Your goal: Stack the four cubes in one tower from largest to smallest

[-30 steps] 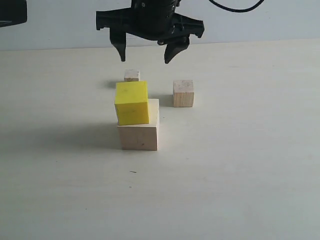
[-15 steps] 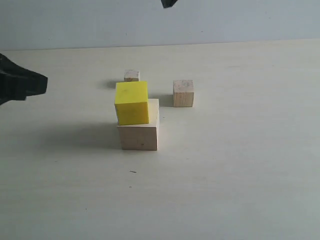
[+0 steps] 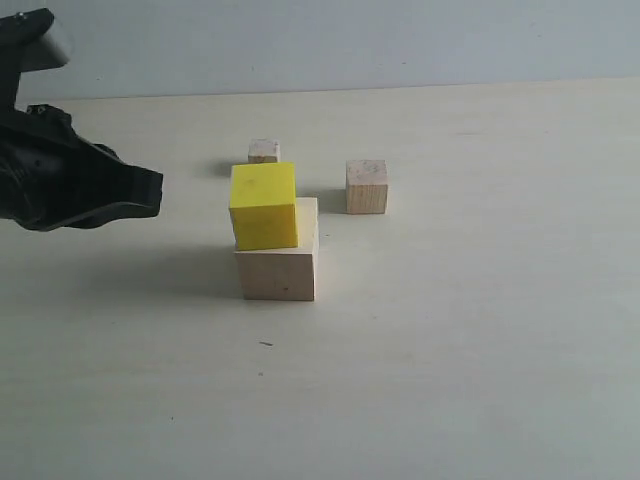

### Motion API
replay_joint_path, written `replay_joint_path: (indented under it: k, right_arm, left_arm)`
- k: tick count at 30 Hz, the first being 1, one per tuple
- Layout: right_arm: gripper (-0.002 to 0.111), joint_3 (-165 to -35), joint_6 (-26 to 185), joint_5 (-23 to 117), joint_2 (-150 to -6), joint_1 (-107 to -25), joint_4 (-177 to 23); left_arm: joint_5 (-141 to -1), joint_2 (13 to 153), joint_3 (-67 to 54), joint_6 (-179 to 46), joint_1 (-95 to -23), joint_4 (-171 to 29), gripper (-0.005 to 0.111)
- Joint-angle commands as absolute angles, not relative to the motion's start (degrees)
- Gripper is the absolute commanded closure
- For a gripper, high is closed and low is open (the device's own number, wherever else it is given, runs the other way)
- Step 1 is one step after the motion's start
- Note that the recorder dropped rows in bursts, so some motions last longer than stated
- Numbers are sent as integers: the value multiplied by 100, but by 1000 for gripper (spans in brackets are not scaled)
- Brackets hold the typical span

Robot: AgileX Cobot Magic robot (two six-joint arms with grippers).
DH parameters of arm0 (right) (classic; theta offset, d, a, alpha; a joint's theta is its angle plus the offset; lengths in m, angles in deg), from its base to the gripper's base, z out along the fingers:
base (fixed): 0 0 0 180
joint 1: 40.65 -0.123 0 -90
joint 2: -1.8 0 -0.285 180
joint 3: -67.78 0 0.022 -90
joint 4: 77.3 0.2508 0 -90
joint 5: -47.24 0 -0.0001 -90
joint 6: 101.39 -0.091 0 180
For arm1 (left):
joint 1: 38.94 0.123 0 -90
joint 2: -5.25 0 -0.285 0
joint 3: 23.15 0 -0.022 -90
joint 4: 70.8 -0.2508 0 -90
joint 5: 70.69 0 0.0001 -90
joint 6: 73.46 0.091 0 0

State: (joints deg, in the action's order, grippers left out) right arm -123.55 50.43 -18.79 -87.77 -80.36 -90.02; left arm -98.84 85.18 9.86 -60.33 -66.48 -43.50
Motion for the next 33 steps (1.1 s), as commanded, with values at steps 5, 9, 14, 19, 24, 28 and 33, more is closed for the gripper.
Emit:
replay_joint_path:
  k: [5,9,14,19,24,28,33]
  right_arm:
    - [108,-10355,5032,-1045,-7203,-8059,-8079]
    - [108,-9525,4782,-803,-6615,-8059,-8240]
    - [108,-8947,4753,-792,-6269,-8059,-8201]
    - [108,-8828,4753,-806,-6068,-8059,-8091]
    - [108,-8828,4753,-806,-5993,-8059,-8080]
    - [108,-8828,4753,-805,-5996,-8059,-8080]
    - [108,-8828,4753,-805,-5996,-8059,-8080]
  left_arm:
    - [-9520,9296,698,-5408,-6620,-3893,107]
    - [-9495,9754,325,-5299,-6620,-3893,107]
    - [-9409,10218,-12,-5198,-6620,-3893,107]
    - [-9096,10583,-69,-5141,-6620,-3914,107]
    - [-8884,10825,-74,-5114,-6620,-3914,107]
    - [-9029,11001,-210,-4974,-6620,-3890,107]
    - [-9087,11103,-419,-4974,-6620,-3864,107]
